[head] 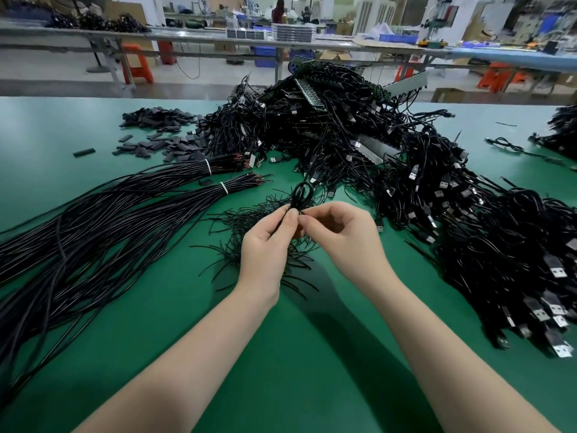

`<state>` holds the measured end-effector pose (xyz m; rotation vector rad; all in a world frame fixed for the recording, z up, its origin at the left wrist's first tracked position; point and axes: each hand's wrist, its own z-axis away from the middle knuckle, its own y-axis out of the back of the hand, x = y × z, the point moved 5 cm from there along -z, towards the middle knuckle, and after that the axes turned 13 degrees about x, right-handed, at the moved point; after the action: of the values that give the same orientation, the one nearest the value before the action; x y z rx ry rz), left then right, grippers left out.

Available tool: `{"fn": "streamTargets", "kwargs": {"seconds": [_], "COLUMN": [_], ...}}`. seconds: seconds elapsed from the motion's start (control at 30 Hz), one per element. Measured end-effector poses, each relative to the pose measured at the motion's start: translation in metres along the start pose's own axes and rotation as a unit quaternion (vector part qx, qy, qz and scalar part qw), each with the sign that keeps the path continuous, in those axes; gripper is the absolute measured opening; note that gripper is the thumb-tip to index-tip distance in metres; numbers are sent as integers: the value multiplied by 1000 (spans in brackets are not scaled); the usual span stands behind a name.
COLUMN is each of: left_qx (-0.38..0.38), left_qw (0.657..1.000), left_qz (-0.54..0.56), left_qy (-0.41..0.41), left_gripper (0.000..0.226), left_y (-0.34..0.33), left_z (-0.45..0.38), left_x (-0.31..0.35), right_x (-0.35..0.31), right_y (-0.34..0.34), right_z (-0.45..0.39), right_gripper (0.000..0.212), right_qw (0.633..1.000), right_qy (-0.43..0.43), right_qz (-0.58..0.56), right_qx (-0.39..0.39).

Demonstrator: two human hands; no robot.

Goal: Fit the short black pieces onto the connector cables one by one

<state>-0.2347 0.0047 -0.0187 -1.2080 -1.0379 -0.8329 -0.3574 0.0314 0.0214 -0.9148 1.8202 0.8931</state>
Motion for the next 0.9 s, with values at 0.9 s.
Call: {"fn": "streamTargets", "kwargs": {"seconds": [0.9], "left_qx": [-109], "left_qw": [978], "left_qz": [-38], "left_qy": [175], "left_gripper": [15], "left_y": [-23], "left_z": [-5], "left_x": [40], "right_x": [-21], "right_y": [21], "right_z": [-26], "right_gripper": [4], "right_qw": [996], "right_qy": [-27], "right_qz": [-83], "right_qx": [10]}}
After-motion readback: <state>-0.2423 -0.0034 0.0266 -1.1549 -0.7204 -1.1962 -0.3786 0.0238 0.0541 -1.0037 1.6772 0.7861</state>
